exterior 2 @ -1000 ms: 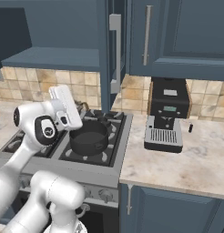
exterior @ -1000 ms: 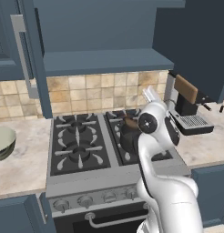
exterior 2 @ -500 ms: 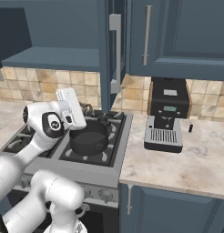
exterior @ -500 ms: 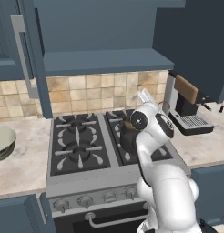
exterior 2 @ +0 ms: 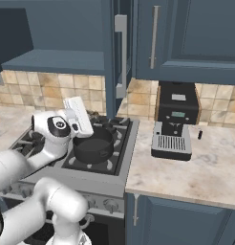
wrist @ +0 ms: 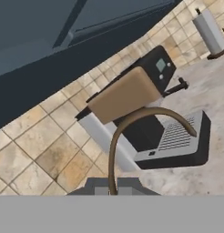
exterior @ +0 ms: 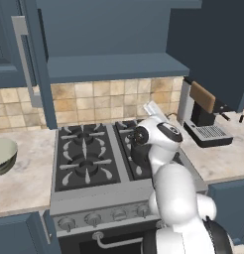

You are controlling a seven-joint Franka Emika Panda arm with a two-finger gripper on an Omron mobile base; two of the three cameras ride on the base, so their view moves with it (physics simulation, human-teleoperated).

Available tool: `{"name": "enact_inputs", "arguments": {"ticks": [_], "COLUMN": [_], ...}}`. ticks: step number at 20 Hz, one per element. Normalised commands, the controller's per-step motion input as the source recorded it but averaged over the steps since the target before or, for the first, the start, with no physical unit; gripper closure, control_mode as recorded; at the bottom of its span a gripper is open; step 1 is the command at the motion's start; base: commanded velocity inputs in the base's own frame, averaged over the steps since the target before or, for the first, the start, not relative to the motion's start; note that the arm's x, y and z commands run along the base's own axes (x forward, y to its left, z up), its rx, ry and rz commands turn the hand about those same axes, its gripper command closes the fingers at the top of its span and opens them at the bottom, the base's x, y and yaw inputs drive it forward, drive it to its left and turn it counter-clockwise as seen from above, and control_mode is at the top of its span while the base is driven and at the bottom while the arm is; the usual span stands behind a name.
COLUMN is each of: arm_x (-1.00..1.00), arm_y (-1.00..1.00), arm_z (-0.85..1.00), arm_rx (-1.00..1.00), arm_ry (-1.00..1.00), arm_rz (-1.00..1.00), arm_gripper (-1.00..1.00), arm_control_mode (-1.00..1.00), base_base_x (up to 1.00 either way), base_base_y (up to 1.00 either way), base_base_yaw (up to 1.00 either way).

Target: Open the cabinet and move the ladle to the pot. Then close the cabinet.

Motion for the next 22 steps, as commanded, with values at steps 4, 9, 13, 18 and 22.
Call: {"name": "enact_inputs", "arguments": {"ticks": [4,9,13,18,22], "arm_x": [0.2,0.19,0.27,0.26,0.2], "arm_y": [-0.04,-0.05,-0.04,0.0,0.0], "arm_z": [-0.23,-0.13,0.0,-0.08,-0.26], "arm_rx": [-0.03,0.0,0.0,0.0,-0.01], "arm_ry": [0.03,0.07,0.1,0.08,0.02], "arm_rz": [-0.03,-0.01,0.0,0.0,0.0], "arm_gripper": [1.0,1.0,1.0,1.0,1.0], "arm_control_mode": [-1.0,-1.0,-1.0,-1.0,-1.0], "base_base_x": [0.0,0.0,0.0,0.0,0.0], "base_base_y": [0.0,0.0,0.0,0.0,0.0], "base_base_yaw": [0.0,0.0,0.0,0.0,0.0]}}
